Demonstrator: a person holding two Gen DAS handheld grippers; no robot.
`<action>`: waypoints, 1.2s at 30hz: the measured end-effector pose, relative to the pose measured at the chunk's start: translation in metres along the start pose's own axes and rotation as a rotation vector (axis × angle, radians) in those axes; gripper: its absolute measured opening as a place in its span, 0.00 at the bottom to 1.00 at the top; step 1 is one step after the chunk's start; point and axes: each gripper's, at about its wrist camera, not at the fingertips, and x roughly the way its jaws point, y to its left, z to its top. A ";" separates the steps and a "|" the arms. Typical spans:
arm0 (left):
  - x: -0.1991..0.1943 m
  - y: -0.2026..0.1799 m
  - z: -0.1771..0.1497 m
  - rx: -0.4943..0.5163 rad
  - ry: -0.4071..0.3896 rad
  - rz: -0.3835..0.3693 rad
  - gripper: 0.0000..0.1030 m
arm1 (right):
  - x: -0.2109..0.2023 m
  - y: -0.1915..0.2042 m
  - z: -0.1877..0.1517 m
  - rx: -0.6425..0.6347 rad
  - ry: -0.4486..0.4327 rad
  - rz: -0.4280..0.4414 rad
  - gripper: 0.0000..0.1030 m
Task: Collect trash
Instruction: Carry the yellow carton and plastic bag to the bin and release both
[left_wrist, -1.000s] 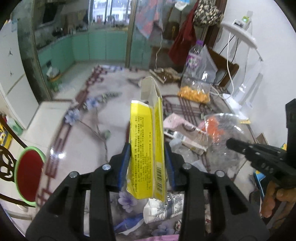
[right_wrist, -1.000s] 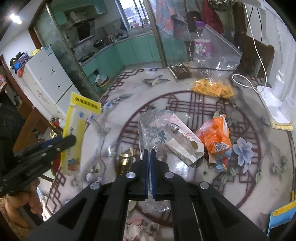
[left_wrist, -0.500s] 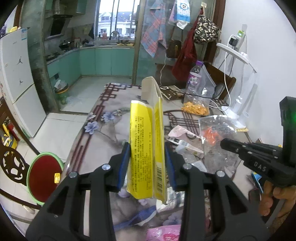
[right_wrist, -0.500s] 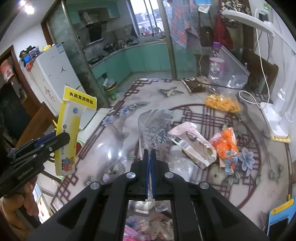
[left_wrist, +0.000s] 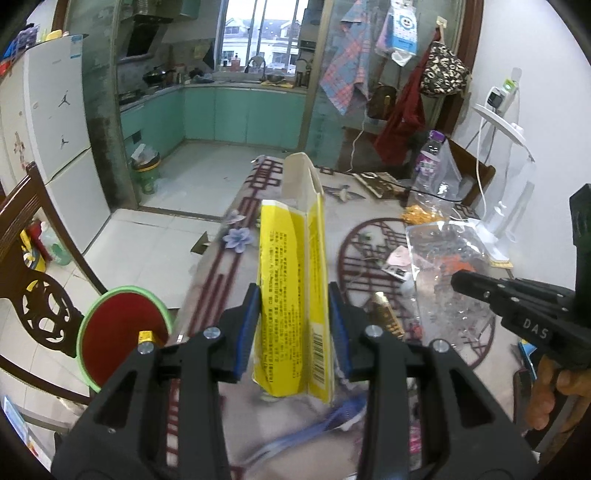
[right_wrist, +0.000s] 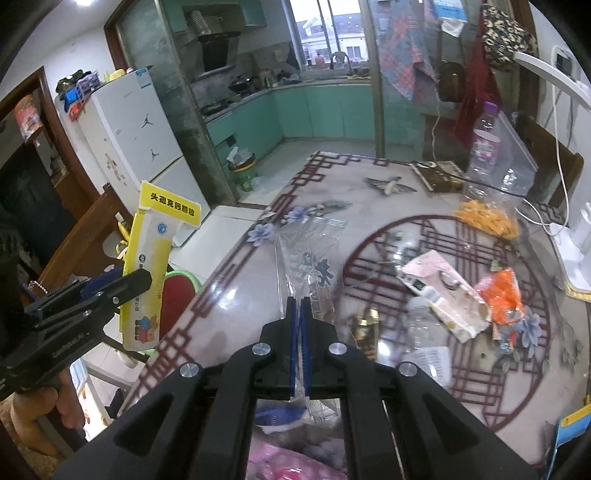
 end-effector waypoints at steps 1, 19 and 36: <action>0.000 0.009 0.001 -0.004 0.003 0.002 0.34 | 0.004 0.008 0.001 -0.003 0.003 0.001 0.02; 0.014 0.130 0.005 -0.040 0.049 0.047 0.34 | 0.076 0.113 0.023 -0.035 0.062 0.043 0.02; 0.038 0.245 -0.024 -0.156 0.174 0.178 0.34 | 0.165 0.200 0.036 -0.108 0.182 0.169 0.02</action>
